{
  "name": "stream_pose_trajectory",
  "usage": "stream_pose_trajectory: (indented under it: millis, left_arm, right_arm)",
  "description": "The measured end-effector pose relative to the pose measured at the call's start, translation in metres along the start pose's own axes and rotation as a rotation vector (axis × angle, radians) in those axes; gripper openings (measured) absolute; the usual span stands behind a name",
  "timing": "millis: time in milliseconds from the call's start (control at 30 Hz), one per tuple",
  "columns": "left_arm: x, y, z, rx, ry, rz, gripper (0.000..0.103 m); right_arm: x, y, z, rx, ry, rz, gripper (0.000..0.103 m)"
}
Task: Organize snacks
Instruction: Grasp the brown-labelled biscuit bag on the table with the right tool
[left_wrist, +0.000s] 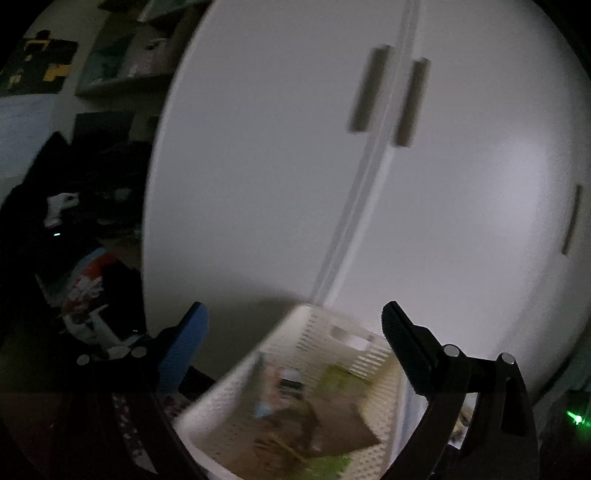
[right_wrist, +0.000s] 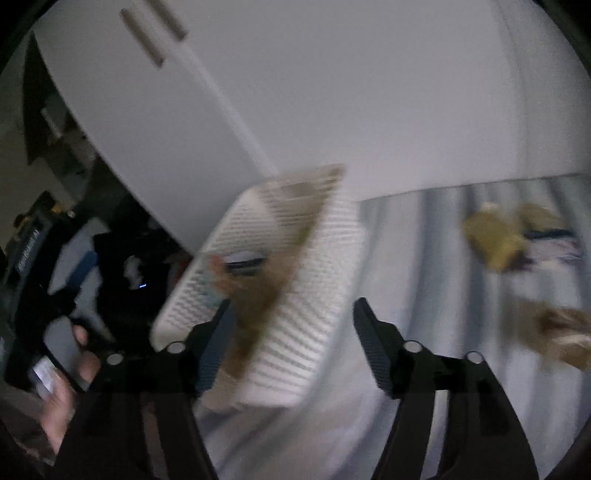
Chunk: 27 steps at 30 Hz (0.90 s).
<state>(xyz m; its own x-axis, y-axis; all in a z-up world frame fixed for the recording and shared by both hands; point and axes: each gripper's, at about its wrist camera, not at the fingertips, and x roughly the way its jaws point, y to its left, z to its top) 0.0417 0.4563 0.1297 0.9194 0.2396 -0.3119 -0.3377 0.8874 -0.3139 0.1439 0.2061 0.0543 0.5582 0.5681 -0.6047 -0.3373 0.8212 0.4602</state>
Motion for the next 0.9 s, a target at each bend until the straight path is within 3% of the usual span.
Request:
stream_pose_trajectory:
  millis: [100,200,267,433,633,900]
  left_arm:
    - [0.000,-0.019,-0.005,0.024,0.038,-0.075,0.097]
    - [0.000,-0.039,-0.011,0.068,0.072,-0.138,0.099]
    - [-0.002,-0.052,-0.015,0.101,0.090,-0.176,0.100]
    - [-0.001,-0.078,-0.027,0.171,0.144,-0.244,0.100]
    - [0.000,-0.099,-0.041,0.232,0.171,-0.272,0.100]
    - [0.006,-0.117,-0.060,0.314,0.200,-0.257,0.100]
  right_arm:
    - [-0.033,-0.032,-0.006,0.037,-0.046,-0.087,0.071]
    - [-0.058,-0.064,-0.009,0.082,-0.075,-0.169,0.083]
    - [-0.072,-0.087,-0.012,0.120,-0.091,-0.209,0.084]
    - [-0.088,-0.141,-0.013,0.255,-0.072,-0.283,0.092]
    - [-0.069,-0.186,0.000,0.304,0.029,-0.384,0.098]
    - [-0.019,-0.198,0.002,0.252,0.173,-0.432,0.098]
